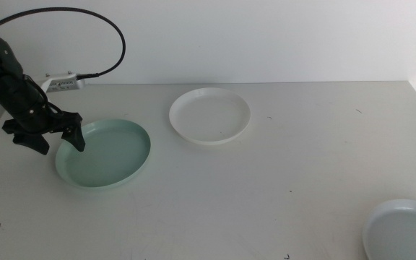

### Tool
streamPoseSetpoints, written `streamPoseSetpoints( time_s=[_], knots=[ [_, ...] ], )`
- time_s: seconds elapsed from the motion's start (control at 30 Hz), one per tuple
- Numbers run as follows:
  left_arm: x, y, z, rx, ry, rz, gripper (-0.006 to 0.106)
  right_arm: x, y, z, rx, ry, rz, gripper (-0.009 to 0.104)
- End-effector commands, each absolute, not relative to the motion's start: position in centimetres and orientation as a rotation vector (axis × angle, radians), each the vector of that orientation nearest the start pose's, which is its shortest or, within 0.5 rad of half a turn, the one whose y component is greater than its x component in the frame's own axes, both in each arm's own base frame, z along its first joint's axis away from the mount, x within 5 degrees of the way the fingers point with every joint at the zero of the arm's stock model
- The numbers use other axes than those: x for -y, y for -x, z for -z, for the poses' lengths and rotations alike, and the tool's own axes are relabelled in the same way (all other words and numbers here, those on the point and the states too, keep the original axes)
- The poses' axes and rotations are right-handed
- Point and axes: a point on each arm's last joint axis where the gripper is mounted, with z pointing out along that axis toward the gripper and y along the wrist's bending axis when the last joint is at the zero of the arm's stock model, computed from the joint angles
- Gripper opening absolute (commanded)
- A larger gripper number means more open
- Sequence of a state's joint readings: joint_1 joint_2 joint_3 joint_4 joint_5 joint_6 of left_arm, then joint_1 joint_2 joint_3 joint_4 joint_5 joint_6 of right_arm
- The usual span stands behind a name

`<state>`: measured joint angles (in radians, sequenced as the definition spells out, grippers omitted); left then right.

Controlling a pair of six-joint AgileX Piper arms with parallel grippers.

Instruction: Stack the three bowls on top of each other.

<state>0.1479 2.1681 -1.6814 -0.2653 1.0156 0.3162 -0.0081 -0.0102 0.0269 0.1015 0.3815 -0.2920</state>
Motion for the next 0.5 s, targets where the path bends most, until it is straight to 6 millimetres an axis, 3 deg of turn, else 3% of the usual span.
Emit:
streamPoseSetpoints(
  time_s=[0.0, 0.2, 0.33, 0.47],
  knots=[
    [-4.5, -44.8, -20.1, -2.818, -0.048, 0.293, 0.098, -0.2, -5.2, -17.9, -1.778, 0.202, 0.143, 0.045],
    [-4.5, -44.9, -18.9, -2.843, -0.044, 0.301, 0.089, -0.2, -5.2, -17.9, -1.778, 0.202, 0.143, 0.045],
    [-4.5, -45.0, -18.7, -2.849, -0.044, 0.302, 0.074, -0.2, -5.2, -17.9, -1.778, 0.202, 0.143, 0.045],
    [-4.5, -45.0, -18.7, -2.849, -0.044, 0.302, 0.052, -0.2, -5.2, -17.9, -1.778, 0.202, 0.143, 0.045]
  ],
)
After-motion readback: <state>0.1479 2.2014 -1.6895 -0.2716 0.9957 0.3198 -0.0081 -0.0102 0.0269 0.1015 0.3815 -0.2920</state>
